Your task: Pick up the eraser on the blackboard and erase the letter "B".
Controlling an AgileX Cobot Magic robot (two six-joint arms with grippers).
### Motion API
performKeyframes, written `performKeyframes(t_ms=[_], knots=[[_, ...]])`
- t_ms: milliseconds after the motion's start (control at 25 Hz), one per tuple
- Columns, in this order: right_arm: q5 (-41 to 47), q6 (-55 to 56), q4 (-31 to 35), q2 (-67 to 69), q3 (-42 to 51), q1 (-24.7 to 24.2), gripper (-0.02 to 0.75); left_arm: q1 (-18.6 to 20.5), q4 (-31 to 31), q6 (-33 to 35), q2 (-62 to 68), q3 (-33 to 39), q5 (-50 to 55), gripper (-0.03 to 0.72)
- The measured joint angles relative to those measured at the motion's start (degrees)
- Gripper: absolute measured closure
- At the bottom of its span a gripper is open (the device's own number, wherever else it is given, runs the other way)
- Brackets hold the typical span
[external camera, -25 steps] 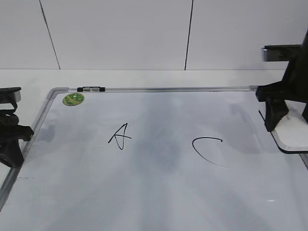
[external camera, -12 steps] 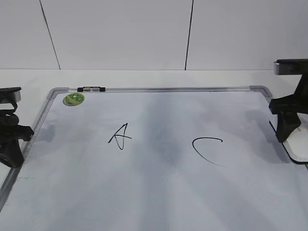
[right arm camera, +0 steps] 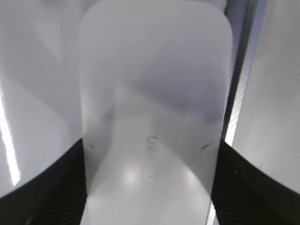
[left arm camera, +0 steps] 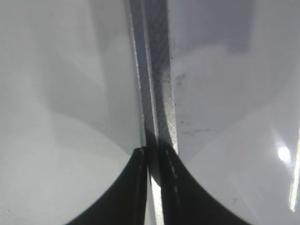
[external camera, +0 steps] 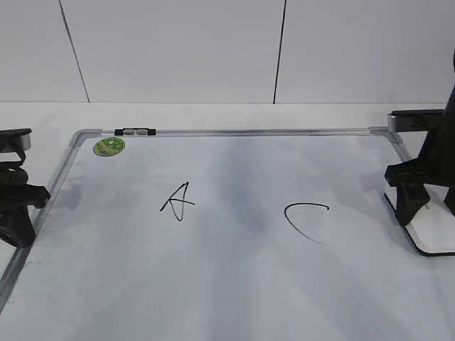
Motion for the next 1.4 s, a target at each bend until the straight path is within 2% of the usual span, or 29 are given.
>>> performKeyframes(t_ms=[520,880,1160,1240,1280,1320,1400], knots=[[0.01,-0.60,-1.28,1.29,-0.10,0.00,0.192,0.00,0.00,0.00,0.00,0.00,0.00,0.647],[0.99,-0.75,-0.81,2.26,-0.21,-0.09,0.097,0.00,0.00,0.00,0.00,0.00,0.00,0.647],[2.45,-1.58,0.41,2.13,-3.35,-0.09,0.090,0.00,0.00,0.00,0.00,0.00,0.00,0.633],[2.45,-1.58,0.41,1.37,-3.49,-0.09,0.090,0.00,0.28,0.43,0.00,0.00,0.00,0.595],[2.45,-1.58,0.41,0.96,-3.49,-0.09,0.090,0.00,0.41,0.53,0.00,0.00,0.00,0.551],[2.50,-1.73,0.41,0.51,-3.63,-0.09,0.090,0.00,0.66,0.69,0.00,-0.14,0.10,0.503],[2.74,-1.73,0.41,-0.08,-3.67,-0.09,0.090,0.00,0.88,0.82,0.31,-0.46,0.91,0.356]])
